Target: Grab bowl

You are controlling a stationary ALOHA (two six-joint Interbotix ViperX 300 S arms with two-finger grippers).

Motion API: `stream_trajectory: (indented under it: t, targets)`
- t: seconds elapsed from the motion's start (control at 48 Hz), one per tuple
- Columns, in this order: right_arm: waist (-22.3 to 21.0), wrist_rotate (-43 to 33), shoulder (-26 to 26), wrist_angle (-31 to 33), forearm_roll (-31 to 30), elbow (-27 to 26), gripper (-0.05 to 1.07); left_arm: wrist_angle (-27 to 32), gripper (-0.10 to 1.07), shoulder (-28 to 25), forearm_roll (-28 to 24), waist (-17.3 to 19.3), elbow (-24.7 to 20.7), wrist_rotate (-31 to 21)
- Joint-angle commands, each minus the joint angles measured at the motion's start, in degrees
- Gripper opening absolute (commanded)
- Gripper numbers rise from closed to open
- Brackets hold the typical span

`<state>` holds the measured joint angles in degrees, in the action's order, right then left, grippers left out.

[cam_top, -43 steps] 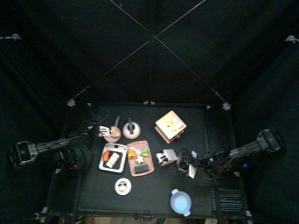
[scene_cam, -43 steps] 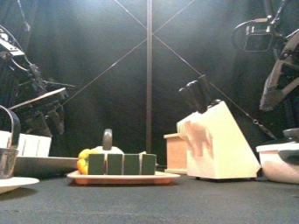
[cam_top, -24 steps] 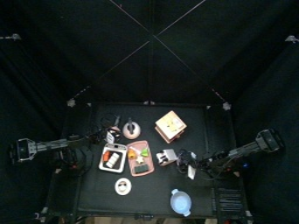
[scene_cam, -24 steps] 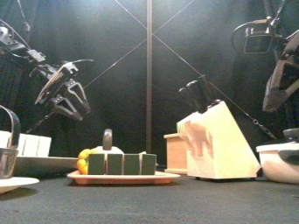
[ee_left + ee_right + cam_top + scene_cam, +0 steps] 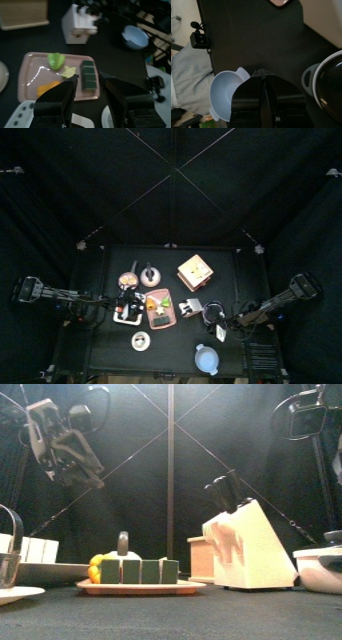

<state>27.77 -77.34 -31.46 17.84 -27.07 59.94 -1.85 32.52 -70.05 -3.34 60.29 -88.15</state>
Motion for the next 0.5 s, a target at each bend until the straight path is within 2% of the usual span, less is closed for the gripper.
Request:
stream_trajectory:
  t: [0.0, 0.208, 0.479]
  targets:
    - [0.97, 0.44, 0.7, 0.35, 3.87, -2.11, 0.44, -0.18, 0.78, 0.0, -1.58, -4.13, -0.97, 0.09]
    - [4.04, 0.44, 3.43, 2.46, 8.0, -4.66, 0.45, -0.53, 0.78, -0.35, -5.1, -9.05, -1.93, 0.09]
    - [9.23, 0.18, 8.09, 16.08, 12.66, -10.72, 0.45, -0.97, 0.78, -0.79, -4.39, -10.63, -1.67, 0.0]
